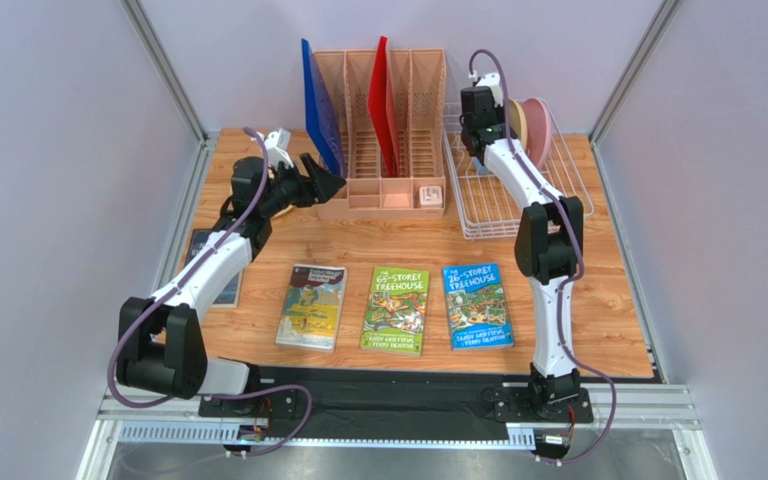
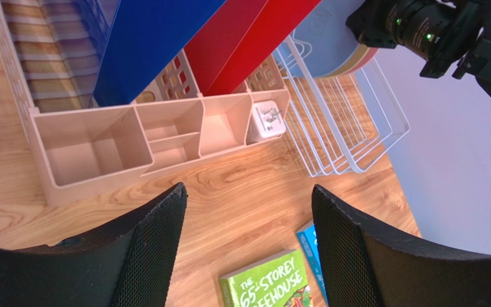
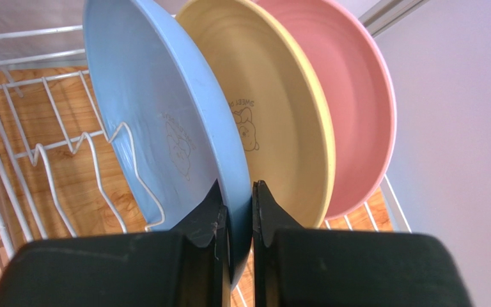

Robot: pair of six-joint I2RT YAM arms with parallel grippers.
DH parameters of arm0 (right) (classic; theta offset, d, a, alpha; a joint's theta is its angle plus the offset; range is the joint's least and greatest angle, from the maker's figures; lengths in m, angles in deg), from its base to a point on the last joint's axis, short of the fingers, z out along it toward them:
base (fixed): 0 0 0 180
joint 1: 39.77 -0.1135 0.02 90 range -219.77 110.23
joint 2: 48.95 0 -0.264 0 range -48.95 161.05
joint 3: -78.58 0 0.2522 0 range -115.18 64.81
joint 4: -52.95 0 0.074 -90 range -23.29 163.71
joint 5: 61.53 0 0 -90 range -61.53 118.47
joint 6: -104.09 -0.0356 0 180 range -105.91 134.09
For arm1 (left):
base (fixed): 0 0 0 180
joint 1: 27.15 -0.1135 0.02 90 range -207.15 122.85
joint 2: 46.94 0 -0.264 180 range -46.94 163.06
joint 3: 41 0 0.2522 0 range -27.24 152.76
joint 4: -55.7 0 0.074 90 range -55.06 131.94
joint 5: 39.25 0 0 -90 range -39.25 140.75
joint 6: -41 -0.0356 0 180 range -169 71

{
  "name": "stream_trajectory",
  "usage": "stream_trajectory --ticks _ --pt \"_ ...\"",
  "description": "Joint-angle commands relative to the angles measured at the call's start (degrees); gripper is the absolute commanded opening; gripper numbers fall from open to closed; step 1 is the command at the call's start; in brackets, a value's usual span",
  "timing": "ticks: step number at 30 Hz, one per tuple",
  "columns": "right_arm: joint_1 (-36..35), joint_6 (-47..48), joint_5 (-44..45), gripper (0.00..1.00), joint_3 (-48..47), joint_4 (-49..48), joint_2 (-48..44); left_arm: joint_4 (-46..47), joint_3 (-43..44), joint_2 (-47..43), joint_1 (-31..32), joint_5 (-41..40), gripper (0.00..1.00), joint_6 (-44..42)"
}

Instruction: Unload the plates from the dish rack

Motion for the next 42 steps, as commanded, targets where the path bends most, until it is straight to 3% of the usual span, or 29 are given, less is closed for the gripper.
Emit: stream_trajectory --ticks 1,6,11,14,16,18,19,22,25,29,34,42 --pt "-4.1 4.3 5.4 0.00 2.2 -11.4 -5.0 2.9 1.0 1.5 1.2 1.2 0.77 0.4" --pt "-6.2 8.0 15.3 0.00 3.5 -16.8 -6.8 1.4 2.6 2.5 2.0 0.1 0.77 0.2" --pt "-8.2 18.6 23.7 0.00 11.7 -34.4 -10.1 0.6 2.6 1.7 3.0 -0.8 0.76 -0.1" --pt "-8.6 19.1 24.9 0.00 16.2 -36.2 -15.1 0.6 2.6 1.3 3.6 -0.9 0.77 -0.3" --pt "-8.9 14.8 24.2 0.00 18.6 -31.9 -20.4 0.6 2.8 1.2 4.1 -0.8 0.77 -0.6" --pt "-9.3 9.4 21.1 0.00 21.4 -26.6 -24.3 1.0 3.4 1.5 4.6 -0.4 0.77 -0.6" --pt "-9.4 3.5 19.2 0.00 22.0 -18.6 -28.5 1.2 4.0 1.5 4.8 0.2 0.77 -0.4" --pt "-9.3 -8.4 9.9 0.01 25.2 -6.8 -36.2 3.1 4.7 2.4 5.1 2.3 0.77 0.8" --pt "-9.3 -15.9 -1.7 0.03 32.4 -2.4 -45.2 4.5 4.9 3.1 5.1 3.5 0.77 1.5" --pt "-8.9 -23.1 -17.3 0.04 41.1 -1.5 -54.5 9.5 3.8 4.4 5.3 5.9 0.77 5.7" --pt "-8.7 -30.2 -30.3 0.06 51.6 -4.3 -62.8 18.0 2.3 7.2 6.5 8.7 0.77 11.1" --pt "-8.7 -35.8 -37.1 0.07 60.2 -10.7 -68.3 26.6 1.4 11.1 12.7 8.1 0.77 17.5"
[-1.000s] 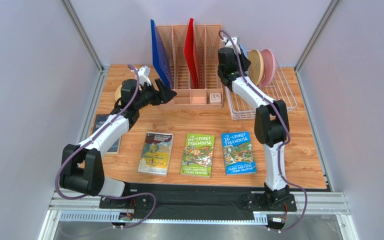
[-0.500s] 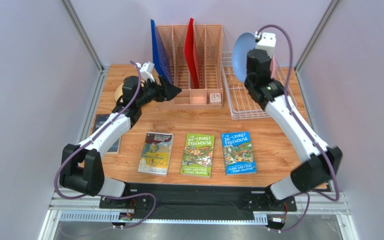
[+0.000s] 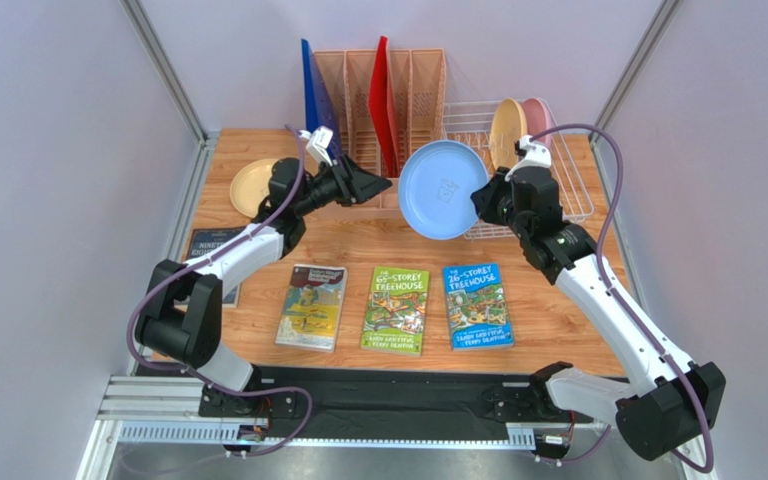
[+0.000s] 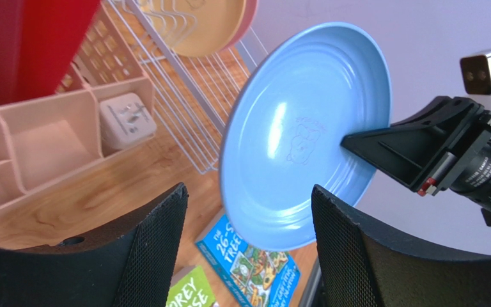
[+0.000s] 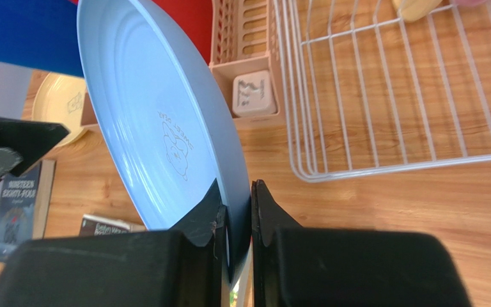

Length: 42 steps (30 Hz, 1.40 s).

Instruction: Unload the plates from the dish rack

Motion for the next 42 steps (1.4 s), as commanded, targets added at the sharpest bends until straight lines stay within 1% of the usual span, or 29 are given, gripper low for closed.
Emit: stream_trajectory --ticks 1,5,7,8,9,11,12,14,15,16,18,19,20,22,23,25,26,28,29,30,31,32,33,34,35,36,38,41,42 --pt "0.2 -5.7 -7.0 0.07 1.9 -8.1 -3.5 8.0 -0.5 1.3 3.5 -0.5 0.76 3.8" --pt "0.3 -7.5 -7.4 0.07 5.6 -11.0 -5.0 8.0 -0.5 2.3 5.9 -3.0 0.74 2.9" --pt "0.3 -8.4 -8.0 0.07 5.9 -11.4 -5.4 8.0 -0.5 2.5 6.2 -3.6 0.69 2.5" --pt "0.3 -8.8 -8.3 0.07 6.2 -11.6 -5.4 7.9 -0.5 2.5 6.3 -3.7 0.64 2.3" --pt "0.3 -9.2 -8.6 0.07 7.0 -12.4 -5.5 7.8 -0.5 2.5 6.4 -3.9 0.50 2.3" --pt "0.6 -10.4 -9.1 0.07 7.8 -13.2 -5.6 7.1 -0.7 2.4 6.7 -4.3 0.38 1.8" --pt "0.9 -10.9 -11.3 0.07 8.4 -14.1 -5.4 6.4 -0.5 2.4 6.8 -4.9 0.31 1.2" --pt "1.7 -12.8 -15.0 0.07 9.1 -15.4 -5.3 5.0 -0.2 2.5 7.0 -5.0 0.33 0.5" --pt "1.8 -13.3 -16.5 0.07 9.5 -16.5 -5.1 5.0 -0.4 2.3 7.1 -5.5 0.42 0.5" --pt "1.9 -13.5 -17.1 0.07 9.5 -16.8 -4.9 5.0 -0.6 2.3 7.2 -5.8 0.43 0.4" --pt "2.0 -14.1 -18.0 0.06 9.6 -17.0 -4.4 5.0 -0.7 2.2 7.4 -6.4 0.53 -0.2" --pt "2.0 -14.3 -18.5 0.06 9.8 -17.2 -4.3 4.9 -0.6 2.2 7.4 -6.5 0.54 -0.2" --pt "2.0 -14.8 -18.8 0.07 10.0 -17.5 -4.2 4.9 -0.6 2.1 7.5 -6.4 0.44 -0.3" --pt "2.1 -15.1 -18.8 0.07 10.3 -18.0 -4.3 4.5 -0.4 2.1 7.5 -6.5 0.37 -0.4" --pt "2.1 -15.1 -18.8 0.08 10.3 -18.1 -4.3 4.2 -0.5 2.2 7.5 -6.7 0.20 -0.5" --pt "1.9 -15.0 -18.8 0.09 10.2 -18.0 -4.1 1.9 -0.1 1.8 7.5 -7.1 0.06 -1.6" --pt "2.1 -15.0 -18.8 0.17 10.2 -18.1 -4.2 0.8 0.2 1.6 7.5 -8.2 0.00 -2.1" --pt "2.2 -14.4 -18.0 0.32 10.0 -17.6 -4.7 -3.4 0.3 0.4 7.5 -10.2 0.00 -5.0" --pt "2.2 -14.0 -17.2 0.40 9.8 -16.6 -4.9 -5.1 0.6 -0.2 7.5 -12.8 0.00 -6.0" --pt "2.3 -13.2 -15.7 0.54 9.7 -16.1 -5.1 -6.8 0.7 -1.4 7.5 -14.0 0.00 -7.1" --pt "2.4 -12.5 -14.8 0.69 9.6 -15.6 -5.6 -10.5 0.9 -2.1 7.5 -15.4 0.00 -10.0" --pt "2.5 -11.8 -13.7 0.81 9.3 -13.9 -5.9 -12.8 1.5 -2.9 7.5 -19.7 0.00 -11.3" --pt "2.5 -10.3 -10.9 0.84 9.1 -13.0 -6.1 -14.8 1.9 -4.4 7.5 -22.1 0.00 -12.8" --pt "2.6 -9.6 -9.8 0.85 9.0 -11.9 -6.8 -18.7 2.3 -5.2 7.5 -24.1 0.00 -15.8" --pt "2.8 -8.9 -7.3 0.85 9.0 -10.5 -7.3 -20.8 3.4 -6.4 7.4 -28.5 0.00 -17.3" --pt "3.0 -8.1 -5.6 0.86 9.2 -10.1 -7.6 -22.6 3.8 -6.9 6.8 -30.6 0.00 -18.4" --pt "3.9 -7.0 -4.9 0.87 9.5 -9.4 -8.6 -27.5 4.6 -8.4 5.4 -35.0 0.00 -19.1" --pt "5.1 -6.1 -4.8 0.87 10.2 -8.5 -8.9 -29.1 2.3 -11.7 0.6 -35.6 0.00 -18.3" --pt "5.4 -5.9 -4.9 0.87 10.5 -8.4 -8.8 -29.2 1.5 -12.9 -2.1 -35.9 0.00 -18.2"
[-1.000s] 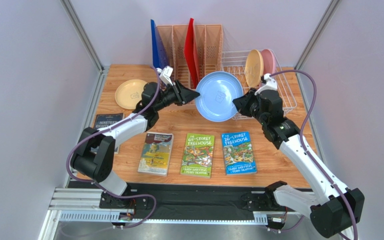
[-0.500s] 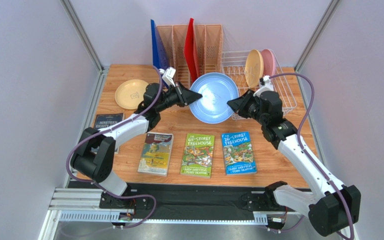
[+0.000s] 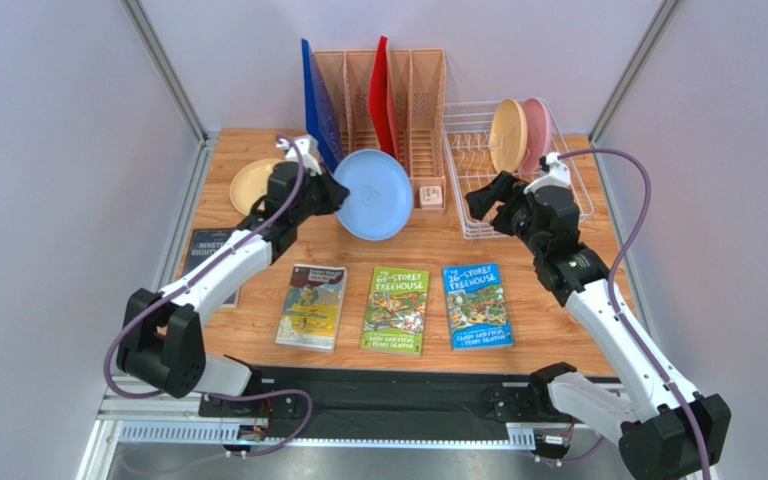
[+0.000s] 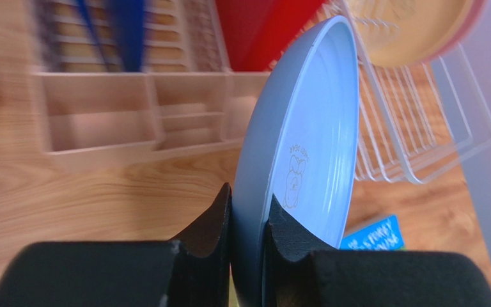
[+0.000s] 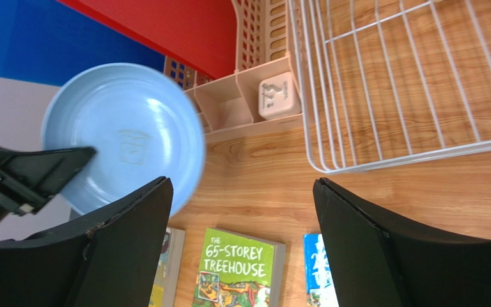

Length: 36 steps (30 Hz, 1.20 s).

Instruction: Unload the plates from the dish rack

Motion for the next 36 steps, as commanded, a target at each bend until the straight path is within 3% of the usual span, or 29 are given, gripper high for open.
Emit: stream_trajectory --ticks 1,6,12,17,28,36 --pt "1.8 3.0 3.3 0.87 -0.5 1.2 -1.0 -4.1 -0.6 -7.6 -7.5 -7.0 0.00 -2.5" --pt "3.3 3.6 3.0 0.87 -0.3 1.2 0.7 -8.8 -3.6 -14.7 -16.6 -8.0 0.00 -2.0" --pt "4.5 3.6 1.8 0.87 -1.6 0.5 4.7 -9.7 -4.9 -15.9 -23.8 -7.1 0.00 -0.1" --pt "4.8 3.9 1.5 0.87 -2.4 0.2 7.3 -8.3 -6.6 -15.2 -26.4 -4.2 0.00 1.2" --pt "5.4 3.9 -0.3 0.87 -3.6 -1.3 12.7 -6.9 -9.0 -14.3 -27.4 -7.0 0.00 2.8" --pt "6.0 4.4 -0.8 0.87 -5.7 -1.7 16.9 -2.8 -8.0 -10.8 -33.6 -7.8 0.00 4.2"
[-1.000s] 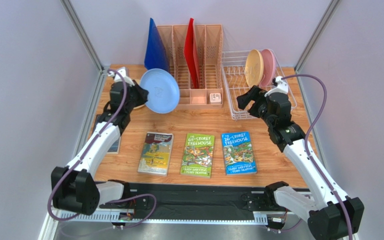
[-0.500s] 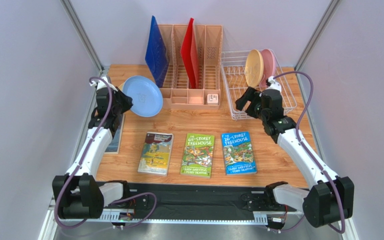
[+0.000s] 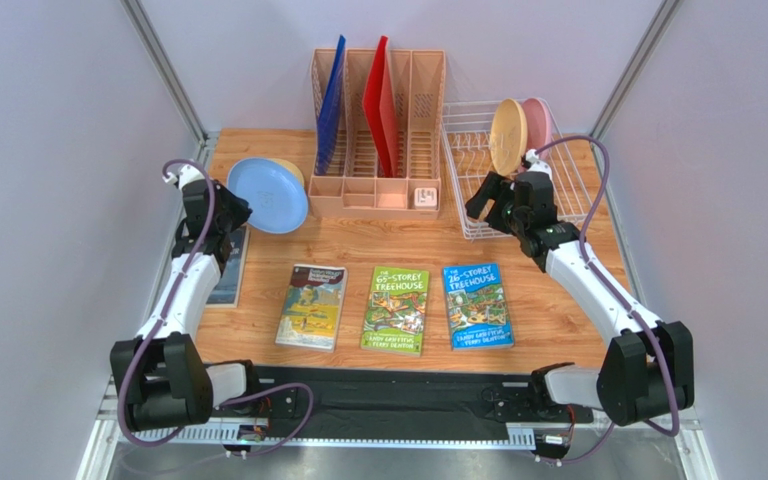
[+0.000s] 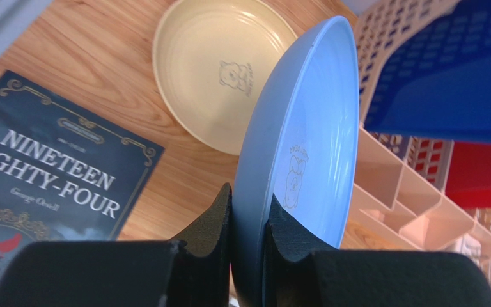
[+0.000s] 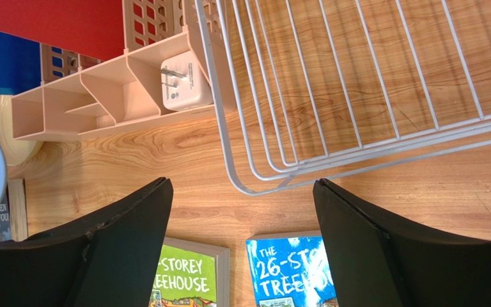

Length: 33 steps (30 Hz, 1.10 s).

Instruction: Unload the plates from the dish rack

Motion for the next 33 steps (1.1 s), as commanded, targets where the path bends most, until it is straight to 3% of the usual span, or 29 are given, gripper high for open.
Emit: stream_trajectory --ticks 1,10,18,19,21,26,28,29,33 --pt "0.8 1.3 -2.5 0.87 -3.8 -2.9 2.4 5.5 3.4 3.0 -3.7 0.4 0.00 2.3" --pt "1.7 1.8 -4.3 0.87 -8.5 -3.4 7.0 13.5 11.0 22.6 -7.4 7.6 0.00 7.2" --pt "2.5 2.5 -6.2 0.87 -12.9 -3.9 12.4 21.3 17.5 34.5 -8.4 11.6 0.01 10.6" --pt "2.6 2.6 -6.3 0.87 -13.8 -4.2 12.9 22.9 17.2 35.9 -8.4 12.3 0.04 10.5" --pt "2.9 2.8 -6.4 0.87 -14.7 -4.2 14.3 25.6 16.8 37.1 -8.5 12.1 0.23 10.3" --pt "3.9 4.7 -3.7 0.87 -18.0 -4.1 17.0 24.6 16.3 38.3 -8.5 12.5 0.40 7.8" --pt "4.1 5.8 -1.9 0.87 -19.5 -3.5 18.4 24.2 14.9 37.4 -8.5 12.2 0.56 6.4" --pt "4.1 6.4 1.2 0.87 -21.1 -3.2 18.8 24.1 14.4 37.0 -8.5 12.2 0.75 5.7" --pt "4.0 10.7 8.2 0.87 -27.2 -0.3 22.1 22.7 11.6 33.1 -8.5 11.8 0.82 3.2"
